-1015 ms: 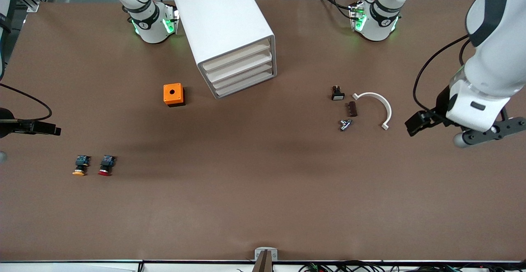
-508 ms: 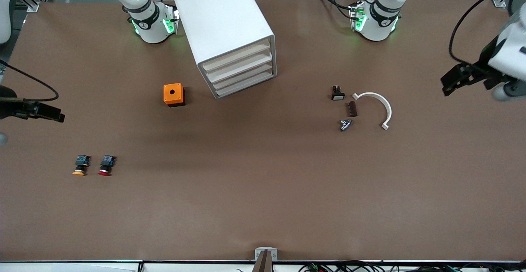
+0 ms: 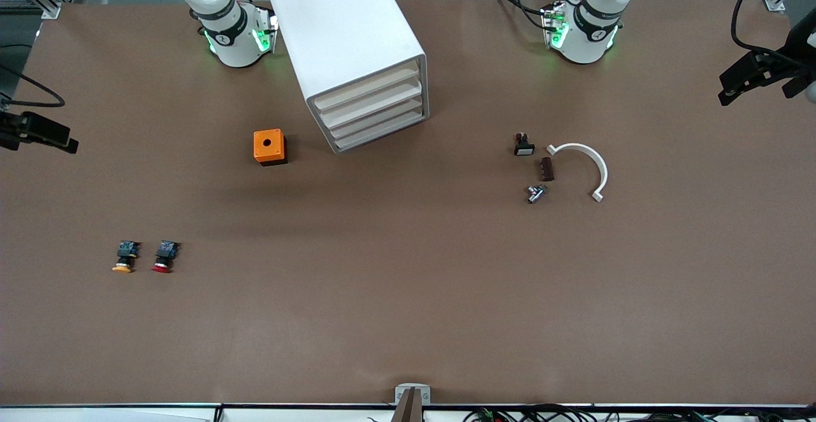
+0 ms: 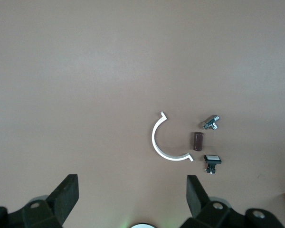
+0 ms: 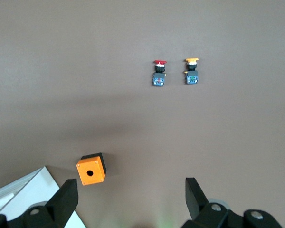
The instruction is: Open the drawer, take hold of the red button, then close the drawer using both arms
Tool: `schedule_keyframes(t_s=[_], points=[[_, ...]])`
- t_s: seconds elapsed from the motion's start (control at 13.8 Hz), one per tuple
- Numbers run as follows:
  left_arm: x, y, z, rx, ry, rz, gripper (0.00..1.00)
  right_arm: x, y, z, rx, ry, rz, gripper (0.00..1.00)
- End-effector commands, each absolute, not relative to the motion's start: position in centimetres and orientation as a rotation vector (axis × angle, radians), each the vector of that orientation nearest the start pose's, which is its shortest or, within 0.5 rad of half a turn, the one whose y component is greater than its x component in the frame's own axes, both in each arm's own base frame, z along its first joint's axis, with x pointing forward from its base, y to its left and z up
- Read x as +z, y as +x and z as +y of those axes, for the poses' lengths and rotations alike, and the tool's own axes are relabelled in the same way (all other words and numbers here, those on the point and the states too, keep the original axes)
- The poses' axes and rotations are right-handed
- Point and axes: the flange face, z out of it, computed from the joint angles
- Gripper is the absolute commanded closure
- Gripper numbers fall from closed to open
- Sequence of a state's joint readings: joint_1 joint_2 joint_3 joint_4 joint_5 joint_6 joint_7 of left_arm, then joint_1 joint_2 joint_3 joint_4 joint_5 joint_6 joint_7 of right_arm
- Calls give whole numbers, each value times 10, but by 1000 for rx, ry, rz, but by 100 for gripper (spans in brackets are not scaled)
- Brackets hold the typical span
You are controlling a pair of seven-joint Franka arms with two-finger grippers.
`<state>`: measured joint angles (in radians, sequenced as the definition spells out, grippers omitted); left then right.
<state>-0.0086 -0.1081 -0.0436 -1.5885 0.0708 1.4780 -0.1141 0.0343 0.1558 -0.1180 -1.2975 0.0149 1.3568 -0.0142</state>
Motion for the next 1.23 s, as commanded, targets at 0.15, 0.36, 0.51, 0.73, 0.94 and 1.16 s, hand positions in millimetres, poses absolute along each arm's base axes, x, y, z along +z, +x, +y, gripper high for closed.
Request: schedule_keyframes(t_s=[0.15, 0.36, 0.51, 0.73, 0.94, 1.16], points=[[663, 505, -25, -6, -3079, -34, 0, 659, 532, -54, 129, -3130, 31, 0], [664, 506, -22, -8, -3079, 28, 0, 669, 519, -54, 107, -3128, 16, 0], [663, 507, -21, -8, -3079, 38, 0, 665, 516, -56, 123, -3125, 18, 0], [662, 511, -24, -27, -3078, 48, 0, 660, 510, -67, 129, -3119, -30, 0], [662, 510, -23, -27, -3081, 44, 0, 666, 505, -65, 115, -3119, -40, 0], [661, 509, -24, -19, -3092, 42, 0, 669, 501, -58, 71, -3128, -63, 0]])
